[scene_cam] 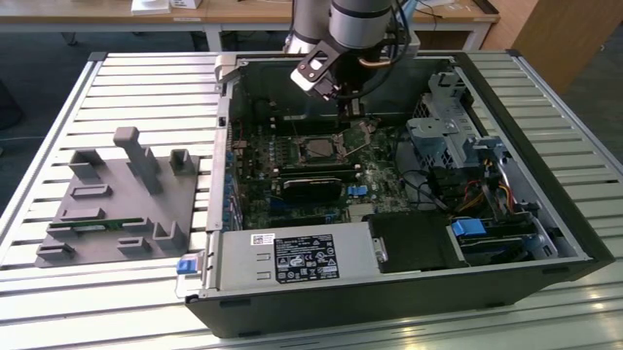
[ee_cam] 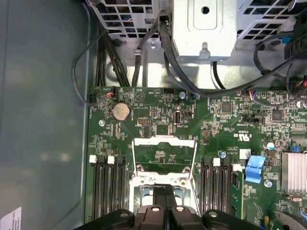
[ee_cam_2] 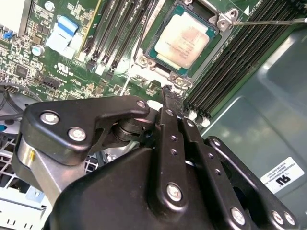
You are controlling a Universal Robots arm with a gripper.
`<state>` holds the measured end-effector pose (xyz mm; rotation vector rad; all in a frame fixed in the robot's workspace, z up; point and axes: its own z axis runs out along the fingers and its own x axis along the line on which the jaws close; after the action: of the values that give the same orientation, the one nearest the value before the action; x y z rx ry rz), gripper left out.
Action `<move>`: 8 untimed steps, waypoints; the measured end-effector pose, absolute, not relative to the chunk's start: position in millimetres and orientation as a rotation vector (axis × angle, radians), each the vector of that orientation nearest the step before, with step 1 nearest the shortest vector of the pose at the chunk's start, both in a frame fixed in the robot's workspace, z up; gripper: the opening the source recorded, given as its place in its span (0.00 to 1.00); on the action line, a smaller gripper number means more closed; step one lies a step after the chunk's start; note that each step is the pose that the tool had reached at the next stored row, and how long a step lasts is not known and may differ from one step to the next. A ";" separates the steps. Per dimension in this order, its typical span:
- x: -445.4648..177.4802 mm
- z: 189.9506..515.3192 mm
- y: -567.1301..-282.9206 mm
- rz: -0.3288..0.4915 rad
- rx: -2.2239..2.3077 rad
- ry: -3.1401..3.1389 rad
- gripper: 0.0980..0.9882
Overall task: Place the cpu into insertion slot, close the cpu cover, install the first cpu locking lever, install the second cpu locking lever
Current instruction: 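Close the cpu cover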
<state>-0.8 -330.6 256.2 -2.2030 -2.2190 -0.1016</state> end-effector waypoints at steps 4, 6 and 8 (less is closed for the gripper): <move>-0.5 262.2 -330.7 -0.102 -2.203 -2.219 0.01; 0.5 262.3 -330.6 -0.102 -2.203 -2.219 0.01; 2.6 262.3 -330.7 -0.102 -2.203 -2.219 0.01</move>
<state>2.6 -330.7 262.3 -2.2027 -2.2191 -0.1022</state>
